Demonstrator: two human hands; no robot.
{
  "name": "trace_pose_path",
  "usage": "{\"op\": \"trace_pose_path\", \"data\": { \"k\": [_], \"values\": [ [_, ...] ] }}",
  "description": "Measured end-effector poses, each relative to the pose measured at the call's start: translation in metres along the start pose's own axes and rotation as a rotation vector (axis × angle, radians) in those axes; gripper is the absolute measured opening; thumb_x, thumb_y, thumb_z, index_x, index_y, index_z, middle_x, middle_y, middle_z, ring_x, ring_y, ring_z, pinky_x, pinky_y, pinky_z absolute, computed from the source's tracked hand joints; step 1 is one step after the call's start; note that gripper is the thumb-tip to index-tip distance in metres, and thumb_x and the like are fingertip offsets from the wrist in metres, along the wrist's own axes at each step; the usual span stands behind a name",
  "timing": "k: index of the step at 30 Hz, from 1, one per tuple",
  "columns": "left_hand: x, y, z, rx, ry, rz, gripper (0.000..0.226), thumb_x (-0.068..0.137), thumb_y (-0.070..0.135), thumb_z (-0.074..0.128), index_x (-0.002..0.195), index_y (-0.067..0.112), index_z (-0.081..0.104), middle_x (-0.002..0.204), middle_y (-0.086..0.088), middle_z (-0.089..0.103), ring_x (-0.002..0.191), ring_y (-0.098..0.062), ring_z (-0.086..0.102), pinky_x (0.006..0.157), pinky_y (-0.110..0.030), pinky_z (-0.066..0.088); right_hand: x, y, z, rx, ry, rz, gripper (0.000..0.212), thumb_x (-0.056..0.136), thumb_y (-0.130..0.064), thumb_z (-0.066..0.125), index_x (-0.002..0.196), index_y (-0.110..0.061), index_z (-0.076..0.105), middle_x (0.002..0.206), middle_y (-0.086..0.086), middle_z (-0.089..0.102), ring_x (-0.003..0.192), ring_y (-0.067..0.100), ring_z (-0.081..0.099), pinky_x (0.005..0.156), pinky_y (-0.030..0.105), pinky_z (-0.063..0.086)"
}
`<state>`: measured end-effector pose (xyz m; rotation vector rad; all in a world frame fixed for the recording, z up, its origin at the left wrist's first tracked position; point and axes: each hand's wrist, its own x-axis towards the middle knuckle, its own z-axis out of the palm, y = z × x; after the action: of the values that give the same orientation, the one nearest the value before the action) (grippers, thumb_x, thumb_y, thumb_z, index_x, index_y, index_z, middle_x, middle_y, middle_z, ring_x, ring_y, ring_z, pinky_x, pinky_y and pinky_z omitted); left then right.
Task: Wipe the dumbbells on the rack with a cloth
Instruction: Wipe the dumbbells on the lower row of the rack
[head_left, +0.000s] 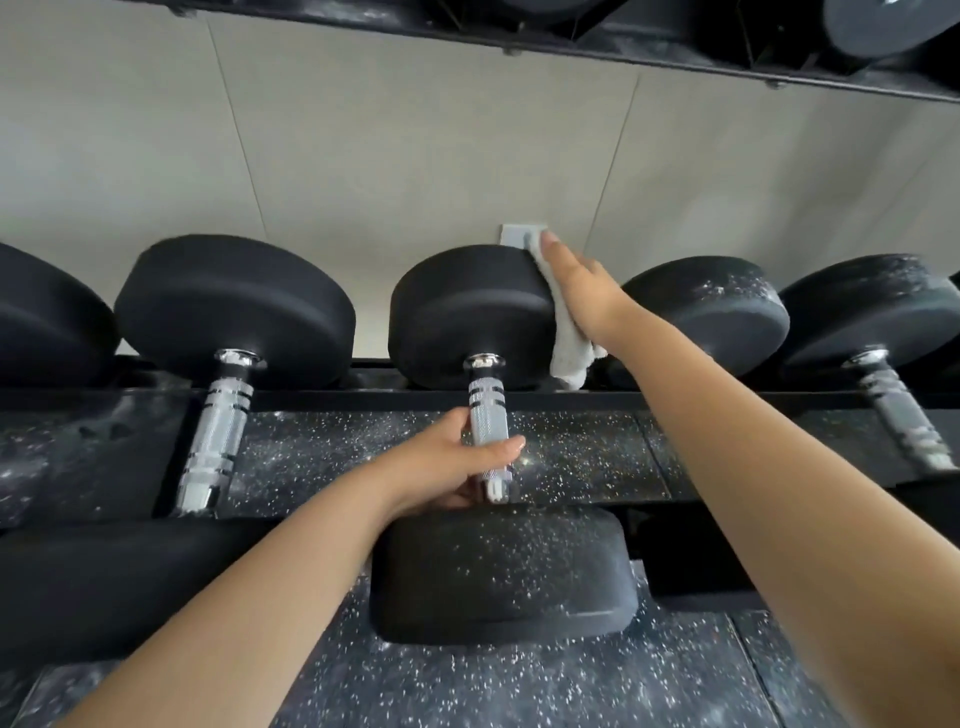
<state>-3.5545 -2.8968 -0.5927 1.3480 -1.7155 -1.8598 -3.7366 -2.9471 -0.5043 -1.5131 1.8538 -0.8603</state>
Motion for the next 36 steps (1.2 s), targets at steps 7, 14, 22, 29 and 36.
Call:
{"op": "trace_pose_path", "data": {
  "k": [7, 14, 22, 29, 36],
  "values": [
    [-0.004, 0.001, -0.004, -0.005, 0.004, 0.012, 0.094, 0.059, 0.058, 0.080, 0.137, 0.023, 0.041, 0.121, 0.001, 0.065, 0.101, -0.015, 0.068, 0.096, -0.036, 0.051, -0.025, -0.007, -0.020, -0.400, 0.089, -0.024, 0.052, 0.105, -0.046, 0.027, 0.094, -0.007, 0.060, 0.086, 0.012, 0.057, 0.072, 0.025, 0.055, 0.070, 0.032, 0.047],
    [0.001, 0.000, -0.002, -0.002, 0.023, 0.026, 0.083, 0.056, 0.052, 0.084, 0.124, 0.019, 0.050, 0.109, -0.004, 0.071, 0.096, -0.019, 0.070, 0.089, -0.032, 0.052, -0.130, 0.004, -0.038, -0.052, 0.007, -0.342, 0.037, 0.097, -0.050, 0.051, 0.087, -0.020, 0.069, 0.077, 0.000, 0.061, 0.070, 0.006, 0.054, 0.069, 0.027, 0.044],
    [-0.010, 0.001, -0.006, -0.026, -0.031, 0.097, 0.079, 0.064, 0.031, 0.085, 0.132, 0.014, 0.049, 0.113, -0.002, 0.067, 0.100, -0.013, 0.066, 0.083, -0.025, 0.052, -0.179, 0.034, 0.041, -0.384, -0.020, -0.603, 0.046, 0.097, -0.053, 0.032, 0.119, -0.036, 0.069, 0.110, -0.007, 0.059, 0.106, 0.021, 0.052, 0.093, 0.047, 0.041],
    [-0.006, -0.003, -0.006, 0.031, 0.029, 0.026, 0.040, 0.103, 0.022, 0.042, 0.140, 0.007, 0.042, 0.141, -0.015, 0.048, 0.121, -0.021, 0.054, 0.096, -0.027, 0.046, -0.180, -0.001, 0.087, -0.637, 0.176, -0.730, 0.040, 0.082, -0.056, 0.045, 0.081, -0.035, 0.078, 0.084, -0.009, 0.070, 0.078, 0.021, 0.063, 0.067, 0.037, 0.048],
    [-0.001, 0.000, -0.001, -0.005, 0.012, 0.068, 0.052, 0.088, 0.033, 0.065, 0.133, 0.013, 0.046, 0.108, 0.002, 0.065, 0.081, -0.002, 0.061, 0.060, -0.011, 0.051, -0.177, 0.061, 0.040, 0.149, -0.021, -0.455, 0.022, 0.095, -0.026, 0.057, 0.103, -0.015, 0.074, 0.101, 0.011, 0.067, 0.098, 0.012, 0.064, 0.088, 0.022, 0.046]
  ]
}}
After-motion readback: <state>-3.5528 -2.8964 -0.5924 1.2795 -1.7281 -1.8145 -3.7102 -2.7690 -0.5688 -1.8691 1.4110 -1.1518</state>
